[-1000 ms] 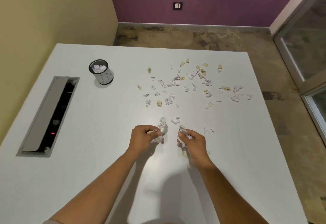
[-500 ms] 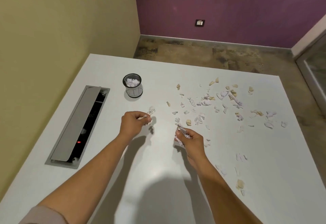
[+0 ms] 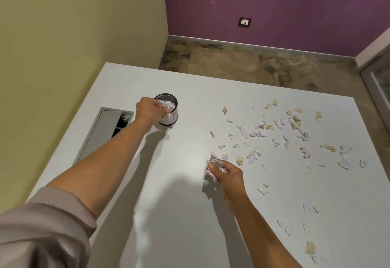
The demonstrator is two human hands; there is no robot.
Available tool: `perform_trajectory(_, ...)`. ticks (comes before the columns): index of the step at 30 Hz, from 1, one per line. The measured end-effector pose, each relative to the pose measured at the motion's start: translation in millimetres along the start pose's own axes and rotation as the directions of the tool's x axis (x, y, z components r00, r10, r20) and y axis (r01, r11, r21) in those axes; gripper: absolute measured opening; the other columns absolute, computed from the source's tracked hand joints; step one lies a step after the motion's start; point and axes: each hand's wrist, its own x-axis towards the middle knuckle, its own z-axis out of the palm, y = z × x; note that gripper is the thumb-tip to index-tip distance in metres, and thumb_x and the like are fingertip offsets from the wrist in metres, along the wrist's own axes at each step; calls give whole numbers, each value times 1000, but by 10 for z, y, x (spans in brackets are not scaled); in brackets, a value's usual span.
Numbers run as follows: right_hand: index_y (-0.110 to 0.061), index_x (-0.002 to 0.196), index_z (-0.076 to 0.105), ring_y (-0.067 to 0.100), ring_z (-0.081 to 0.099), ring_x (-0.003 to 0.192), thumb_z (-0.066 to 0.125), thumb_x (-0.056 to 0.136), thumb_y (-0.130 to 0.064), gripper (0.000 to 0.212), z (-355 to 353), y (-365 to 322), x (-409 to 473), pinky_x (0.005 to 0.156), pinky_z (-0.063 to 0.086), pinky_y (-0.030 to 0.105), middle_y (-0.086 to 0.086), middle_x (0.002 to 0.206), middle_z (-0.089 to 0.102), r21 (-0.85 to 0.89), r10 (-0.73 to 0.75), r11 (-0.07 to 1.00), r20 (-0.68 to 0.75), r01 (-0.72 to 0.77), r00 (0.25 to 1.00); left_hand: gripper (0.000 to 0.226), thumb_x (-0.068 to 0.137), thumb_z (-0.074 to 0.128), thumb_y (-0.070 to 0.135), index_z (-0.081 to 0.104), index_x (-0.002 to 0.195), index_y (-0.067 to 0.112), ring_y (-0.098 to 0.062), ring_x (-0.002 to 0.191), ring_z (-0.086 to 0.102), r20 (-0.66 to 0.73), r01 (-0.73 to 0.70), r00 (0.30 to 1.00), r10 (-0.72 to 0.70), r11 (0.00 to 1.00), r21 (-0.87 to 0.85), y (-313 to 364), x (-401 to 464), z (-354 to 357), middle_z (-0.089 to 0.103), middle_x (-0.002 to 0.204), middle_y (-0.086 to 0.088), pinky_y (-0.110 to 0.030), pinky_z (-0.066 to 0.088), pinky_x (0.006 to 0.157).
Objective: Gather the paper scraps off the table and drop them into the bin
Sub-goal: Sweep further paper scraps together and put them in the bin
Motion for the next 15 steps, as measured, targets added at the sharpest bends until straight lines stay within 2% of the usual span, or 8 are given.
perform_trajectory(2, -24, 86, 79, 19, 60, 75, 71, 87, -13, 13, 17, 27, 61, 74, 47, 30, 6, 77, 65, -29, -4, 1000, 13, 5, 1000, 36, 69, 88, 13, 53, 59, 15, -20, 67, 43, 20, 7, 1000, -8, 999, 44, 37, 122, 17, 51, 71, -2, -27, 41, 63)
perform_trajectory(4, -26, 87, 79, 21, 61, 78, 72, 86, -17, 11, 40, 43, 110, 77, 45, 33, 6, 77, 67, -46, -10, 999, 21, 11, 1000, 47, 70, 86, 12, 43, 53, 17, -21, 66, 40, 35, -2, 999, -1, 995, 96, 82, 212, 43, 48, 68, -3, -28, 39, 60)
perform_trajectory(6, -25, 86, 79, 24, 61, 80, 73, 86, -17, 10, 61, 48, 150, 78, 46, 34, 17, 77, 67, -38, -22, 999, 38, 24, 999, 39, 71, 86, 13, 49, 58, 15, -21, 69, 47, 40, 0, 999, -5, 990, 138, 134, 280, 70, 55, 73, -4, -31, 45, 63)
perform_trajectory(8, -25, 89, 79, 23, 61, 81, 73, 85, -15, 12, 72, 46, 176, 80, 47, 35, 26, 93, 63, -28, -27, 999, 63, 29, 998, 28, 71, 86, 17, 59, 70, 12, -21, 73, 54, 34, 9, 999, -14, 989, 149, 177, 329, 98, 61, 83, -7, -29, 48, 67)
perform_trajectory(11, -23, 93, 79, 21, 60, 81, 73, 84, -11, 16, 79, 48, 208, 83, 49, 35, 21, 109, 57, -22, -31, 999, 87, 33, 996, 28, 71, 86, 23, 64, 82, 11, -23, 80, 63, -13, 35, 999, -34, 995, 90, 197, 374, 110, 67, 97, -10, -26, 47, 67)
perform_trajectory(13, -24, 92, 79, 19, 61, 80, 74, 83, -11, 16, 80, 44, 212, 79, 50, 32, 19, 108, 61, -34, -23, 999, 83, 26, 996, 30, 72, 86, 26, 64, 86, 10, -22, 76, 63, -50, 39, 998, -37, 998, 48, 178, 382, 105, 66, 102, -11, -25, 45, 63)
perform_trajectory(15, -26, 91, 79, 18, 62, 79, 74, 83, -12, 17, 79, 46, 206, 74, 50, 28, 19, 91, 69, -47, -12, 999, 82, 16, 997, 27, 76, 82, 25, 64, 90, 10, -22, 77, 60, -83, 32, 996, -30, 999, 26, 147, 378, 105, 65, 107, -11, -26, 44, 65)
